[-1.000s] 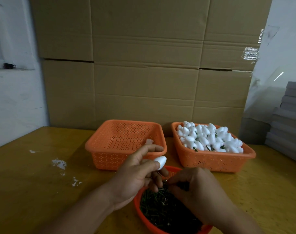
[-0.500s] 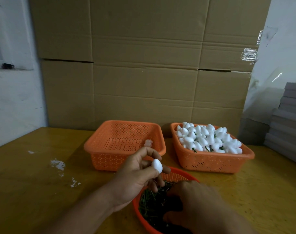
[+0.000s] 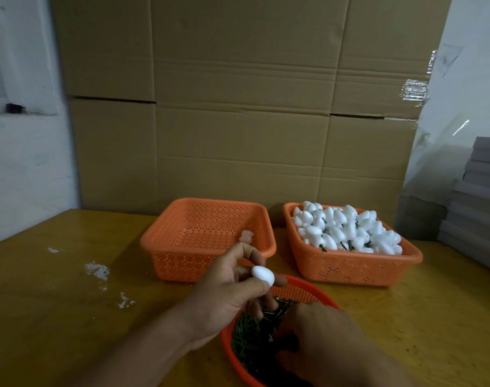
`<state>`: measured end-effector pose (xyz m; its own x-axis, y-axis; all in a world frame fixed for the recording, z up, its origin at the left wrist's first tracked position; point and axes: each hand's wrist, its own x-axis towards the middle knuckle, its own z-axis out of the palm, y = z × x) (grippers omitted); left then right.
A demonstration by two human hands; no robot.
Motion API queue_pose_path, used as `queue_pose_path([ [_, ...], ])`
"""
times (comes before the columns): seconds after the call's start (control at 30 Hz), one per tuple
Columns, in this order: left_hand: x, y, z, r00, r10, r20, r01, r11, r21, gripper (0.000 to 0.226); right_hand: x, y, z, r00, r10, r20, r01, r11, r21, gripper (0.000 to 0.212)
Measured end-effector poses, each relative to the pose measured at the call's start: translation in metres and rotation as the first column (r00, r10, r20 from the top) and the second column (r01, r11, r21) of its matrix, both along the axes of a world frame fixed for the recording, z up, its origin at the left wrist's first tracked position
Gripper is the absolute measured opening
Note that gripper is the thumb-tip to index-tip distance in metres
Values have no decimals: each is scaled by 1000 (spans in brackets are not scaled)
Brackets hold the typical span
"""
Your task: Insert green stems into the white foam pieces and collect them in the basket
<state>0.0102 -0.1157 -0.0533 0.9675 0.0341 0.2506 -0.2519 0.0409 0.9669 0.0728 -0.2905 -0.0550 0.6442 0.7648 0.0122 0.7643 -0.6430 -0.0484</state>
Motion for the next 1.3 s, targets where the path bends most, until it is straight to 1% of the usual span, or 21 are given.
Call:
queue_pose_path([
  [0.3,0,0,1,1000,-8,3,8,1000,-9,31,2,1,-1,1000,0,-31,1,999,38,25],
  [0.53,1,1,-1,1000,-12,5,12,1000,-4,30,0,0,2,998,26,-61,-21,997,74,21],
  [0.7,0,2,0,1000,-19,3,19,1000,0,25,0,-2,2,999,22,-47,-15,990,140,21],
  [0.8,0,1,0,1000,-12,-5,12,1000,-3,23,0,-2,4,999,25,-43,-17,984,176,17],
  [0.97,-1,-1,1,1000,1,-8,-1,1000,-31,31,-1,-2,6,997,56,-51,-40,963,268,18],
  [1.07,0,-1,1,1000,13,-3,-13,999,-31,31,0,-3,7,997,73,-40,-55,941,335,12],
  [1.17,0,-1,1,999,33,3,-33,999,-28,31,0,-3,7,995,100,-28,-79,905,417,7],
  [1.3,0,-1,1,999,44,4,-44,999,-21,29,1,-3,9,994,110,-16,-83,831,550,13],
])
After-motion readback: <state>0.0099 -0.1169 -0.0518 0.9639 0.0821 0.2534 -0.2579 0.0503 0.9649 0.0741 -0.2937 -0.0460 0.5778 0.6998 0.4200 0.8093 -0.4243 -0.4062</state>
